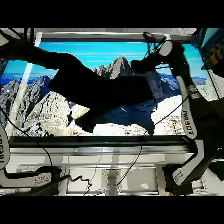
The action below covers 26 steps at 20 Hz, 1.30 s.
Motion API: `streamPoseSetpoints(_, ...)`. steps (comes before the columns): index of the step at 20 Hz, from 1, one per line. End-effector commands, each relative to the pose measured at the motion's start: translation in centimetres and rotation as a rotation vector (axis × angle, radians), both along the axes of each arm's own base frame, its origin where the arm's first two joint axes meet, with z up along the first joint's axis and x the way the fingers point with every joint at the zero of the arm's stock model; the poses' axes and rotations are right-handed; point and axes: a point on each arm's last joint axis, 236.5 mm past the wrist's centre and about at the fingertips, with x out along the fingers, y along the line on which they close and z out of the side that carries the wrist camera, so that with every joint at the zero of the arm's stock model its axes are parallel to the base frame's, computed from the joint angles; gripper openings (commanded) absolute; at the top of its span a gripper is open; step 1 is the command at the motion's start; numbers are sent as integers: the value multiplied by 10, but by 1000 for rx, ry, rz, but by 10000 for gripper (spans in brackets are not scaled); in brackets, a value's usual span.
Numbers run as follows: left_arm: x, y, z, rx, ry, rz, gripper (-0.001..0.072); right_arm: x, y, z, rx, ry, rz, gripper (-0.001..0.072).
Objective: Fold the clothes and pants, and hang the long-sleeved shirts on hangers.
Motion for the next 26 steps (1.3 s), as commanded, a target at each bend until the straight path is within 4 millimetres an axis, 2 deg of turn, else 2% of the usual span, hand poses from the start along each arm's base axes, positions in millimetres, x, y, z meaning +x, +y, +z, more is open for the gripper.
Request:
streamPoseSetpoints(1,1,-1,0,-13,12,22,9,-2,43,-39,24,25,41,21)
streamPoseSetpoints(5,1,-1,1,-13,10,22,10,-9,117,-90,92,35,81,21)
streamPoseSetpoints(8,2,6,3,-12,4,38,10,-29,183,-123,193,81,88,20)
streamPoseSetpoints(11,11,18,6,-19,-22,75,10,-68,255,-134,327,147,110,20)
streamPoseSetpoints(13,20,25,9,-25,-49,103,11,-94,293,-136,383,172,129,20)
streamPoseSetpoints(16,28,30,13,-32,-80,128,11,-121,330,-128,425,161,161,20)
streamPoseSetpoints(18,31,31,10,-33,-79,132,10,-125,334,-126,427,156,170,21)
streamPoseSetpoints(20,32,28,2,-32,-56,124,10,-121,321,-132,396,175,171,21)
streamPoseSetpoints(21,31,26,-3,-30,-39,116,11,-116,308,-137,366,192,163,21)
streamPoseSetpoints(23,27,19,-9,-44,2,118,10,-95,269,-138,291,197,145,21)
streamPoseSetpoints(24,26,15,-12,-51,20,121,10,-81,247,-132,260,176,134,21)
streamPoseSetpoints(26,23,-3,-14,-74,35,89,11,-46,200,-104,227,117,88,21)
